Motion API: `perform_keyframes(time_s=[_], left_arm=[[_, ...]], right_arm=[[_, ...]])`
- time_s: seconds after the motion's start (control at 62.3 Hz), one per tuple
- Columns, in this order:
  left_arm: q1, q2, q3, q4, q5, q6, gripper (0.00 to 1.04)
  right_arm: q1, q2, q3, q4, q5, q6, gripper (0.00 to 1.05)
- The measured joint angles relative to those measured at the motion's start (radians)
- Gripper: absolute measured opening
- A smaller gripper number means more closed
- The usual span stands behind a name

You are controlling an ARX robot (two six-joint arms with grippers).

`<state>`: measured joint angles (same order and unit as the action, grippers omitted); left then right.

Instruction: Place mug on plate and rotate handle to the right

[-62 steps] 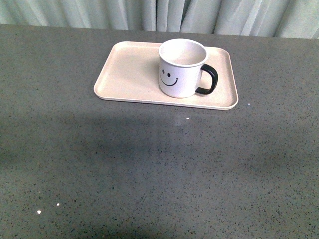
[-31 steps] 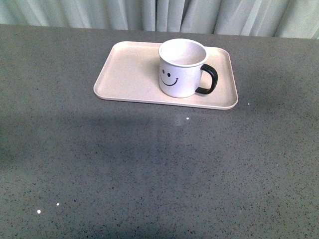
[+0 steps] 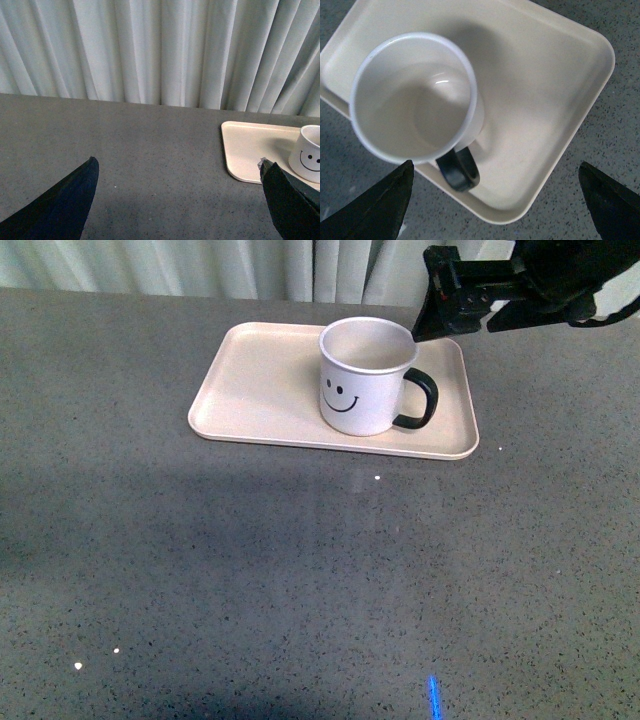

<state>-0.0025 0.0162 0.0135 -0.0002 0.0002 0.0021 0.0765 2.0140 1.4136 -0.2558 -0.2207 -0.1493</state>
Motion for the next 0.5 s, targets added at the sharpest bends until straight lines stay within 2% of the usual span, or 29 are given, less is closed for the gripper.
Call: perform_keyframes(time_s=[0.193, 0.498], left_arm=[[0.0, 0.0, 0.0, 0.0, 0.0, 0.0, 0.95], [0.0, 0.0, 0.0, 0.0, 0.0, 0.0, 0.95]], right_arm=[[0.029, 0.1, 0.127, -0.048, 0.03, 0.016, 0.96], [0.071, 0.18, 0.207, -0.084, 0.067, 0.024, 0.95]])
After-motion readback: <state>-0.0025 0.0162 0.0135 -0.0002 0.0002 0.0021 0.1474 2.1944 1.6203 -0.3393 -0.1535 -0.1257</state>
